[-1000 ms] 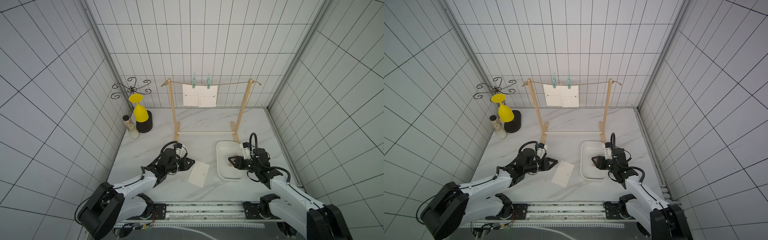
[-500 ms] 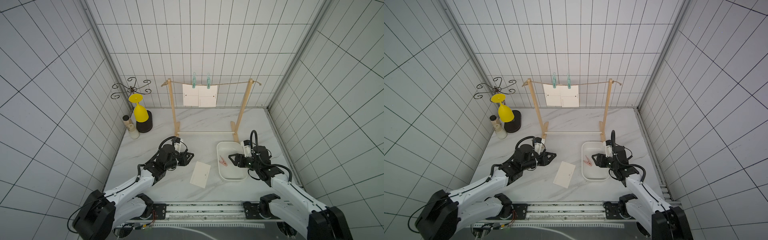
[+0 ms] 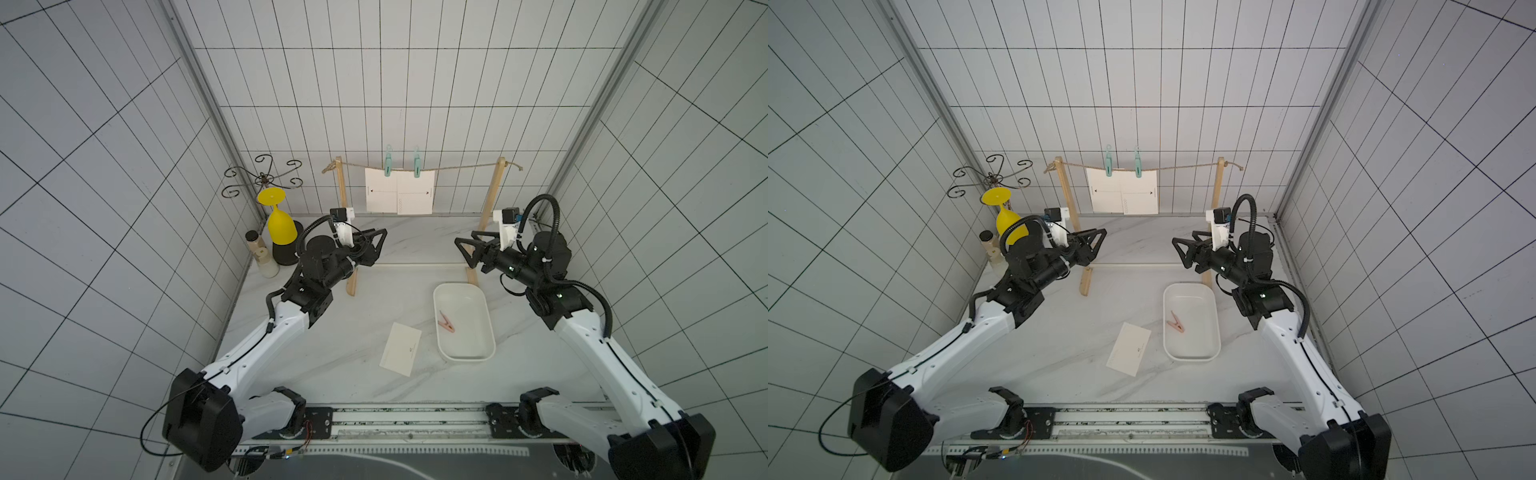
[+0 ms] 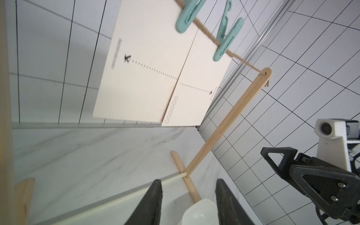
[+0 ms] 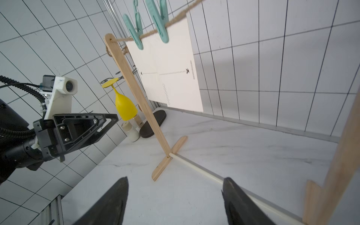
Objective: Remove the postcards from the strings
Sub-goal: Pinch the postcard on the clothesline.
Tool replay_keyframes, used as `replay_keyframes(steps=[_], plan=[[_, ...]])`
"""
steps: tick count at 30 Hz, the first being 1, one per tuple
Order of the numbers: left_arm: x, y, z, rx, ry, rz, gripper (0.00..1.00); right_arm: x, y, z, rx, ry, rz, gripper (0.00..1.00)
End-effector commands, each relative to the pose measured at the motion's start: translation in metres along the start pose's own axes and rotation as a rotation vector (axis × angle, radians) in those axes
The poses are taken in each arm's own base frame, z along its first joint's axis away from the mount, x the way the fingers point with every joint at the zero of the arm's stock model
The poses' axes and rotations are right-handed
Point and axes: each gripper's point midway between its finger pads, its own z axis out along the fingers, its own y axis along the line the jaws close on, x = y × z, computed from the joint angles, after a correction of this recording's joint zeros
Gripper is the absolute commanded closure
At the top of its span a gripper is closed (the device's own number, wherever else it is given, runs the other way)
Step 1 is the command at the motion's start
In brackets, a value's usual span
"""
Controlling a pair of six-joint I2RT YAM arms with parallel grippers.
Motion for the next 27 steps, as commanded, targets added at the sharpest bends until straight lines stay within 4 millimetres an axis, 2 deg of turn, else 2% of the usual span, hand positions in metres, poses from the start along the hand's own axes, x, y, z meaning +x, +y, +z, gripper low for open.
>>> replay_keyframes(steps=[1,6,11,15,21,27], plan=[[-0.028,-0.023,0.017,0.093,-0.051,0.057,0.50,-0.066,0.030,0.006,-0.113,-0.134,-0.125,0.20],[-0.040,-0.026,0.043,0.130,-0.040,0.085,0.45,-0.116,0.044,0.027,-0.207,-0.191,-0.182,0.19],[-0.044,-0.013,0.065,0.116,-0.020,0.102,0.43,-0.162,0.055,0.047,-0.278,-0.243,-0.230,0.19],[-0.044,-0.003,0.081,0.095,-0.003,0.133,0.42,-0.189,0.062,0.060,-0.344,-0.272,-0.251,0.19],[-0.041,0.011,0.098,0.069,0.026,0.152,0.42,-0.217,0.064,0.074,-0.405,-0.298,-0.260,0.19],[-0.034,0.020,0.108,0.065,0.049,0.160,0.42,-0.225,0.055,0.090,-0.424,-0.303,-0.257,0.19]])
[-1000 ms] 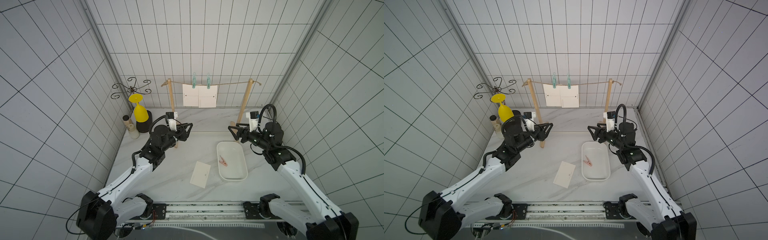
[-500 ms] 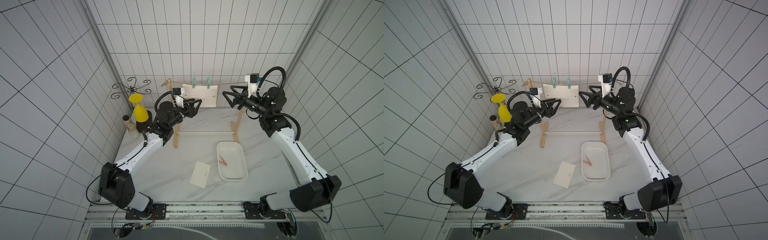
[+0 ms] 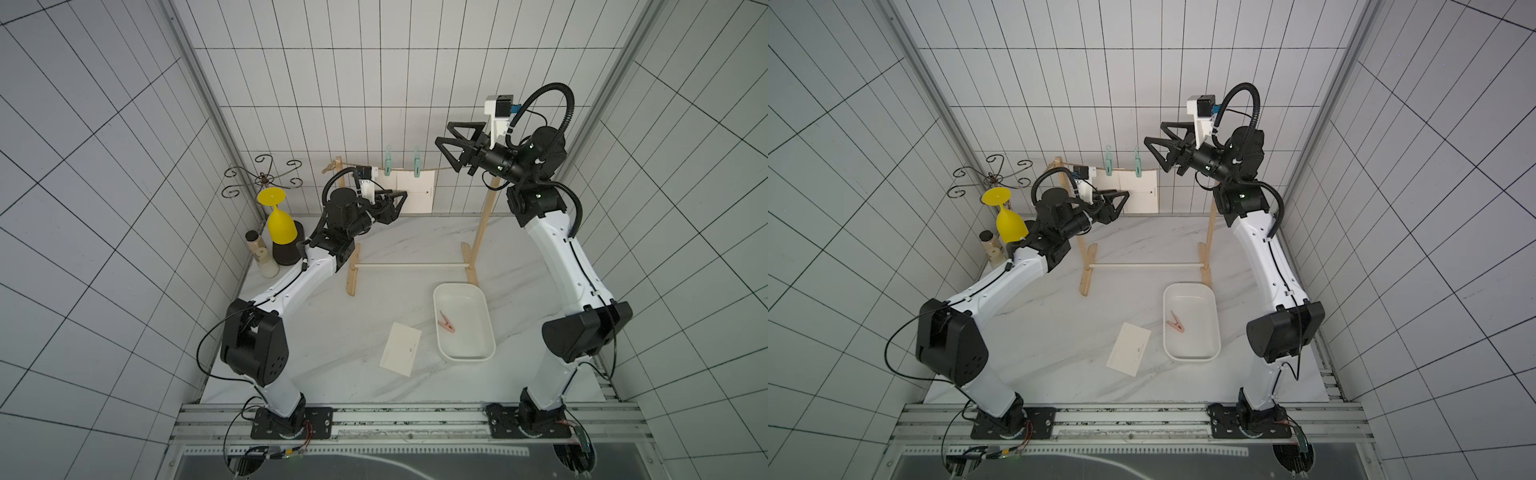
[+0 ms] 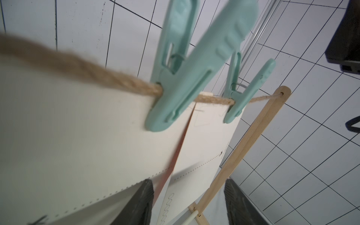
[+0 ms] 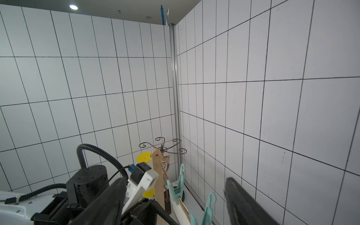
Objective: Remove the postcards from the strings
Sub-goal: Pinch the postcard on the clothesline.
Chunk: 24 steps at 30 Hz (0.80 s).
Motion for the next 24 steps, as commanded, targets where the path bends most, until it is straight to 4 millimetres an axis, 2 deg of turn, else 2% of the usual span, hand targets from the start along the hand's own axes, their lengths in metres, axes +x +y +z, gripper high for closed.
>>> replay_keyframes(steps=[1,13,24], plan=[[-0.001,0.003,0.006,0.007,0.010,0.025,0.42,-0.018,0.005,0.001,-0.042,-0.024,-0.014,0.19],[0.003,0.003,0.019,0.049,0.012,0.024,0.41,-0.006,-0.014,0.009,-0.038,-0.016,-0.013,0.19],[0.002,-0.005,0.023,0.120,-0.014,0.000,0.41,0.004,-0.020,0.013,-0.043,-0.004,0.006,0.20]])
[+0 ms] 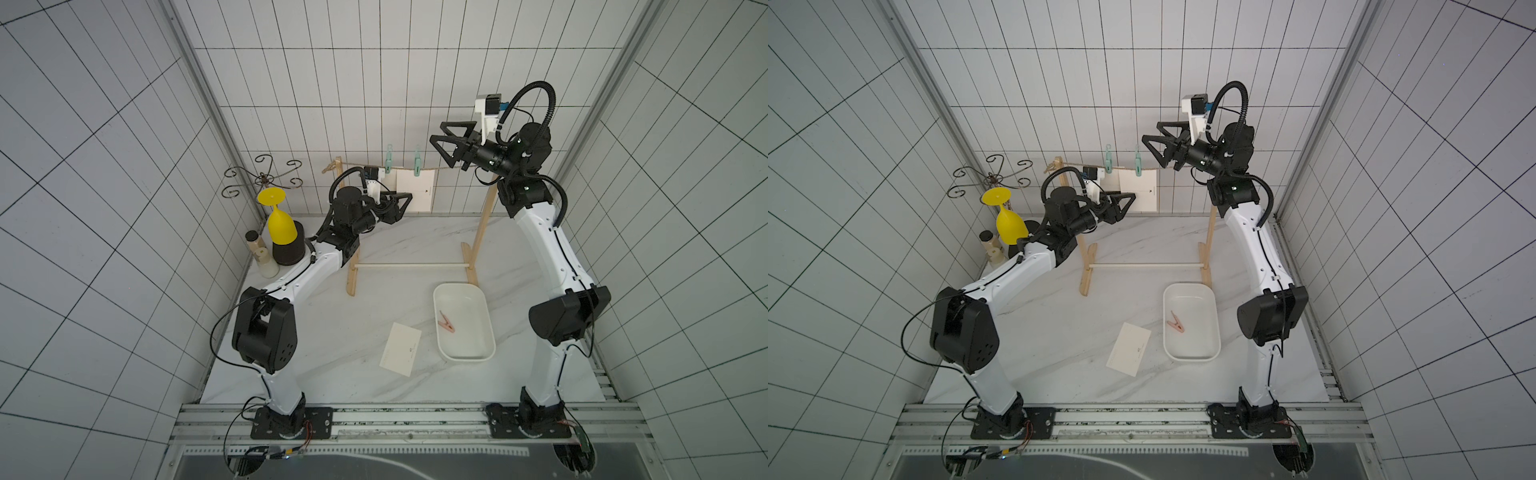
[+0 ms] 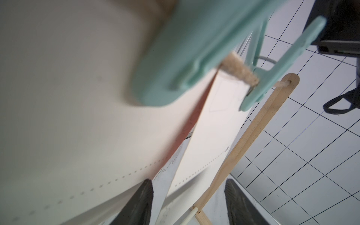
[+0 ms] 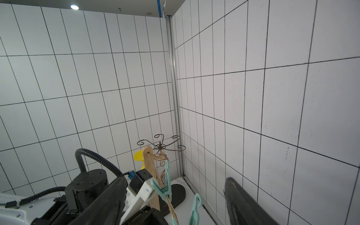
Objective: Remove the postcards from the strings
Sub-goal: Pinch the postcard on the clothesline.
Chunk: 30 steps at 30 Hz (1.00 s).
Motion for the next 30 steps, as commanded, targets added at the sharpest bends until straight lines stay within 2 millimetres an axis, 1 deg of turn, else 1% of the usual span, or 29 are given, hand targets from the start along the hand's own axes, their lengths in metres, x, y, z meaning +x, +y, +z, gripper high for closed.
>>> replay_keyframes(steps=[1,7,10,13,18,21,25,30], plan=[[-0.010,-0.006,0.004,0.057,-0.040,0.000,0.41,-0.016,0.007,-0.002,-0.030,-0.023,-0.029,0.20],[-0.012,-0.011,0.006,0.087,-0.043,-0.011,0.43,-0.012,0.005,-0.001,-0.026,-0.018,-0.025,0.20],[-0.009,-0.011,0.006,0.093,-0.036,-0.013,0.45,-0.011,0.003,0.000,-0.024,-0.019,-0.023,0.20],[-0.007,-0.011,0.006,0.097,-0.033,-0.017,0.47,-0.011,0.001,0.001,-0.026,-0.024,-0.021,0.21],[-0.006,-0.013,0.006,0.111,-0.029,-0.026,0.52,-0.004,-0.006,0.004,-0.017,-0.019,-0.007,0.21],[-0.006,-0.015,0.005,0.120,-0.029,-0.030,0.58,0.002,-0.011,0.005,-0.013,-0.013,0.001,0.21],[-0.005,-0.018,0.004,0.139,-0.027,-0.028,0.73,0.013,-0.016,0.009,-0.005,0.007,0.012,0.21],[-0.004,-0.022,0.004,0.162,-0.024,-0.032,0.86,0.025,-0.022,0.015,0.006,0.029,0.011,0.21]])
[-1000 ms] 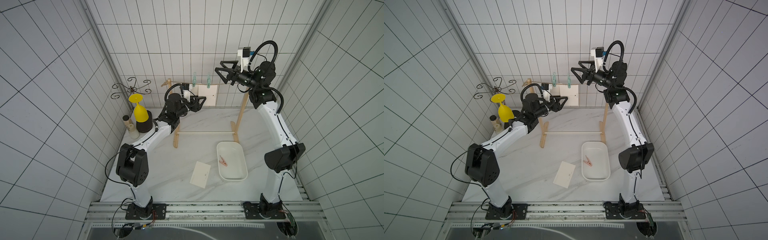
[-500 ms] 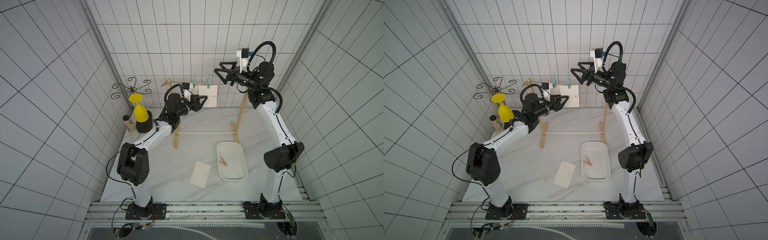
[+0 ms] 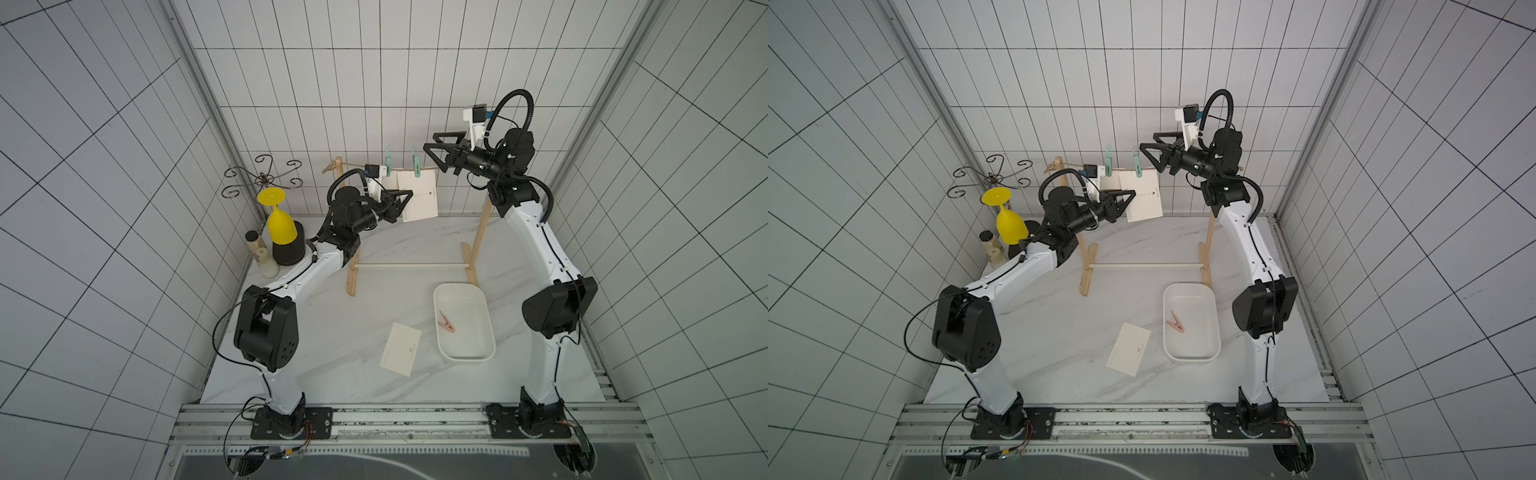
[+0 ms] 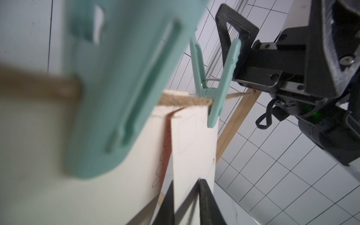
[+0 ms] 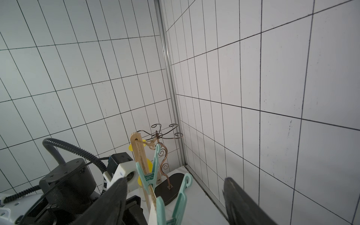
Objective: Remove the postcards from the strings
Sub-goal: Pinch the postcard on the clothesline.
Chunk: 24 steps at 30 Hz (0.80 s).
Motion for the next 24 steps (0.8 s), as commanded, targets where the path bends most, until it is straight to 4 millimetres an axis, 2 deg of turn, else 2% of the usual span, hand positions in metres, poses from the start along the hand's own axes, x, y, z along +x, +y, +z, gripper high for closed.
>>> replay_keyframes(steps=[1,5,11,24], plan=[[0.0043,0.0026,0.0019,0.021,0.004,-0.003,0.88,-0.0179,0.0081,0.0023,-0.007,-0.028,-0.059,0.21],[0.0043,0.0027,0.0013,0.021,0.005,0.001,0.96,-0.0125,0.0051,0.0050,-0.003,-0.019,-0.059,0.21],[0.0052,0.0018,0.0009,0.026,0.009,0.003,1.00,-0.0135,0.0073,0.0065,-0.006,-0.022,-0.074,0.21],[0.0045,-0.0012,-0.0020,0.054,0.017,0.025,1.00,-0.0193,0.0131,0.0095,-0.027,-0.034,-0.117,0.21]])
